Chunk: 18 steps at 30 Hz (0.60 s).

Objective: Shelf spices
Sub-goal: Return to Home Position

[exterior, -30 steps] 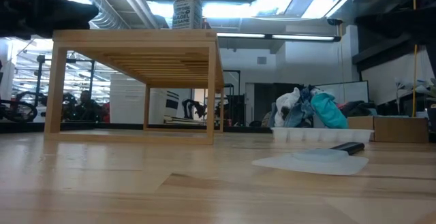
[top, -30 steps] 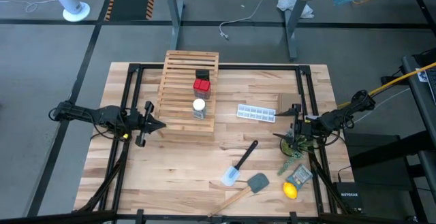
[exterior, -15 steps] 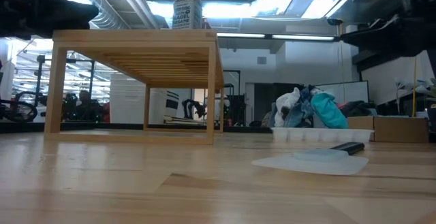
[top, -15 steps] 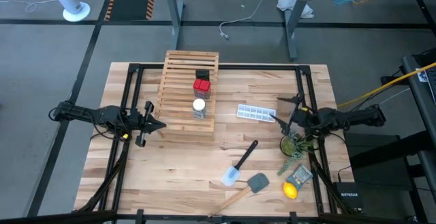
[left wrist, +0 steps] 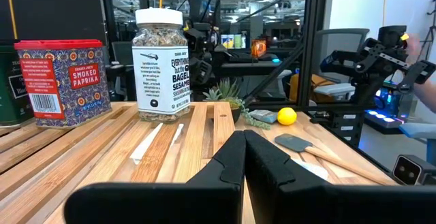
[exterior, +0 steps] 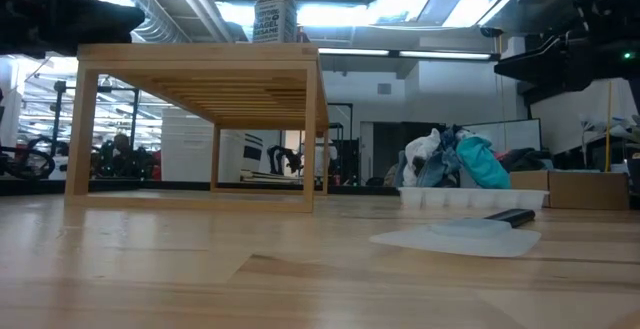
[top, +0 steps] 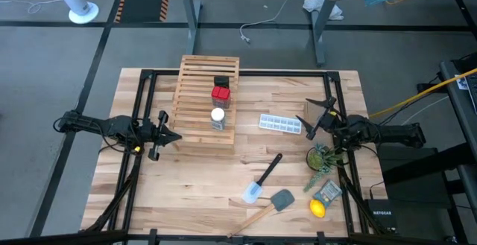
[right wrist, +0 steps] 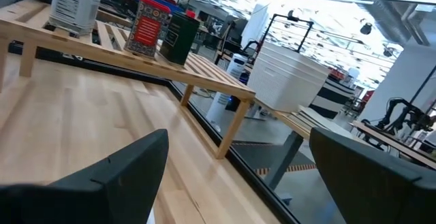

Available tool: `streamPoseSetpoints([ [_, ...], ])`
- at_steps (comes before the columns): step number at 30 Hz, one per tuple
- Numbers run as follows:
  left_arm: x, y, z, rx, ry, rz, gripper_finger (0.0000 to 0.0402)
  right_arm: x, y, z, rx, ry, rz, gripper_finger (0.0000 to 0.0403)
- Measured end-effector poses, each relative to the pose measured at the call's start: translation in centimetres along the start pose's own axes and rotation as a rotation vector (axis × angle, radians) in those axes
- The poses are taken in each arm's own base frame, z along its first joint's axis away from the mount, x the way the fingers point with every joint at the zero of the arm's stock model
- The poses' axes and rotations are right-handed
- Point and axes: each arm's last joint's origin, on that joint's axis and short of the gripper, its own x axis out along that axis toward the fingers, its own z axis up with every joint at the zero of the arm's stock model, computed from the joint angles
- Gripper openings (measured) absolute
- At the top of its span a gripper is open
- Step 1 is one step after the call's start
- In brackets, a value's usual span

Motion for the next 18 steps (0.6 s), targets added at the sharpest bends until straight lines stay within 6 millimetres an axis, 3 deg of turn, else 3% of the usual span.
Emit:
streamPoseSetpoints([
  [15, 0.01, 0.00, -0.04, 0.041, 0.002, -0.001, 0.0000, 0.00, 0.01, 0.00, 0.011, -0.001, 0.001, 0.0363],
  [18, 0.01, 0.00, -0.03, 0.040, 0.001, -0.001, 0.0000, 0.00, 0.06, 0.02, 0.208, -0.008, 0.021, 0.0363],
])
